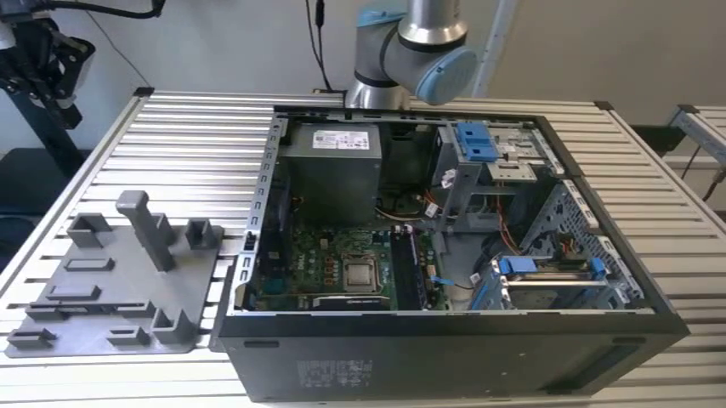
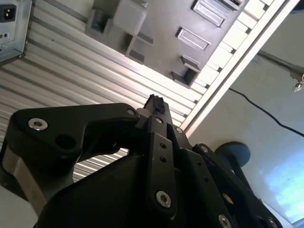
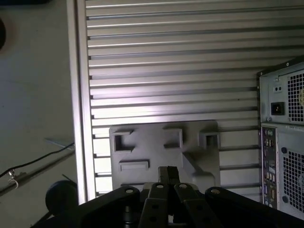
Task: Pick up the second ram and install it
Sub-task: 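Reach for the second ram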
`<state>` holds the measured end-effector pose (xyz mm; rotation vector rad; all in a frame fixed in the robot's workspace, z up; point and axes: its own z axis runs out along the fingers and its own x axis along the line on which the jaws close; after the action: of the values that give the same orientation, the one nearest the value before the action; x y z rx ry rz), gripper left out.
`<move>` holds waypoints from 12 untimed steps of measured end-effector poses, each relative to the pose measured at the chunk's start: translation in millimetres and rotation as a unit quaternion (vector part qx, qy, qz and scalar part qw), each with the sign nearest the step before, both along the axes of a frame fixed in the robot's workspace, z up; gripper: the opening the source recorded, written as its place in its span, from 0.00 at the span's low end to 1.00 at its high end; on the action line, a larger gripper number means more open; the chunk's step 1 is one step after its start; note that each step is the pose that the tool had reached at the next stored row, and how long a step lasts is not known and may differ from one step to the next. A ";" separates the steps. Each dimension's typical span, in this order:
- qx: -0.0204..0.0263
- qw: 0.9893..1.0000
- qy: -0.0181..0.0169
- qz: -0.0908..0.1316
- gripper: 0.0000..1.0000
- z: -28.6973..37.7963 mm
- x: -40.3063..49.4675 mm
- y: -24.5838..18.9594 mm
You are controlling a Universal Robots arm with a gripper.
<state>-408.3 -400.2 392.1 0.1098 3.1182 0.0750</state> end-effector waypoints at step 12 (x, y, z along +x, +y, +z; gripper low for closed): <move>0.000 1.000 0.000 -0.001 0.11 -0.5 0.0 -31.1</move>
<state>-408.3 -431.3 391.7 0.1117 3.1183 0.0750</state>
